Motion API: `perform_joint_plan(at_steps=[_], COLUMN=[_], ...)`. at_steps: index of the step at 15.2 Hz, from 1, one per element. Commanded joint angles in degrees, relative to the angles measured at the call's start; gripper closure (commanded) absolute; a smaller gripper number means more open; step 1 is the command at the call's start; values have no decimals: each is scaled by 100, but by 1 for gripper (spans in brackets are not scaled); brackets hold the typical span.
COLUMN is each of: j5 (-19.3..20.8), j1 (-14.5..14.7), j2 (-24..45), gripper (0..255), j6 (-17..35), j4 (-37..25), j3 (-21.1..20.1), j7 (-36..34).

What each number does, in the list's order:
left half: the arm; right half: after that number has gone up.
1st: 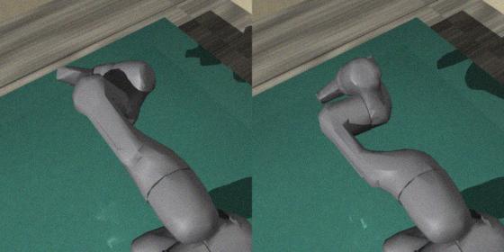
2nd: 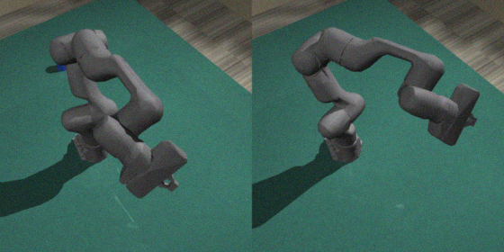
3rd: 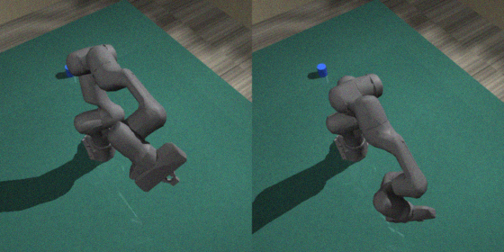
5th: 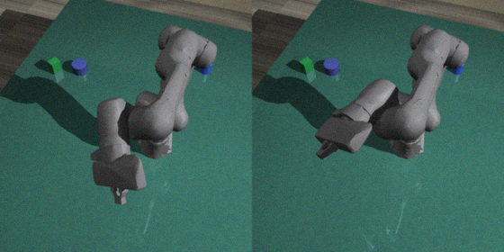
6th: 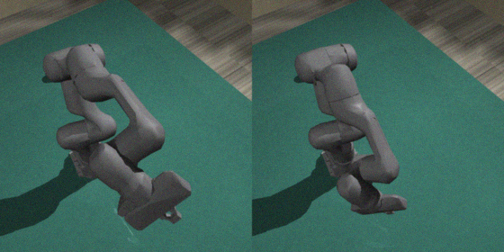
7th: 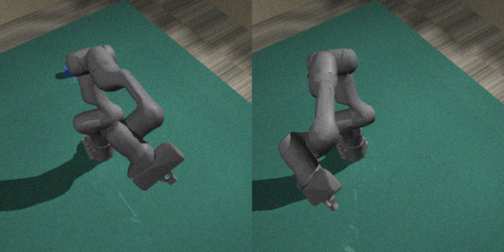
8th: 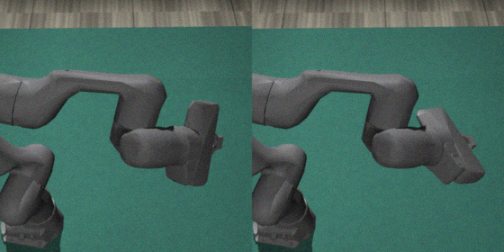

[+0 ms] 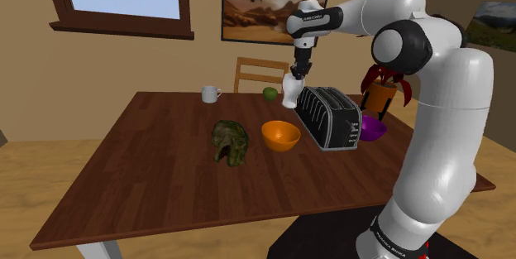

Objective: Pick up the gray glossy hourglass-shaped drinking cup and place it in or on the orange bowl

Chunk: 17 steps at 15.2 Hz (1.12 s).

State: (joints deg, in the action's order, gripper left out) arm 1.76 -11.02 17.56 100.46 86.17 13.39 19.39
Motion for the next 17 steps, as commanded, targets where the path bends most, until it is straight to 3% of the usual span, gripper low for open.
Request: perform_joint_plan(at_steps=[1,8,17], j5=[97,333,335], j1=[162,621,610], j2=[-425,-1636,-1560], gripper=[255,255,255], j6=[42,-43,633], j4=[472,1638,2242], j3=[-42,-329,-326], j7=[-204,-970,-1015])
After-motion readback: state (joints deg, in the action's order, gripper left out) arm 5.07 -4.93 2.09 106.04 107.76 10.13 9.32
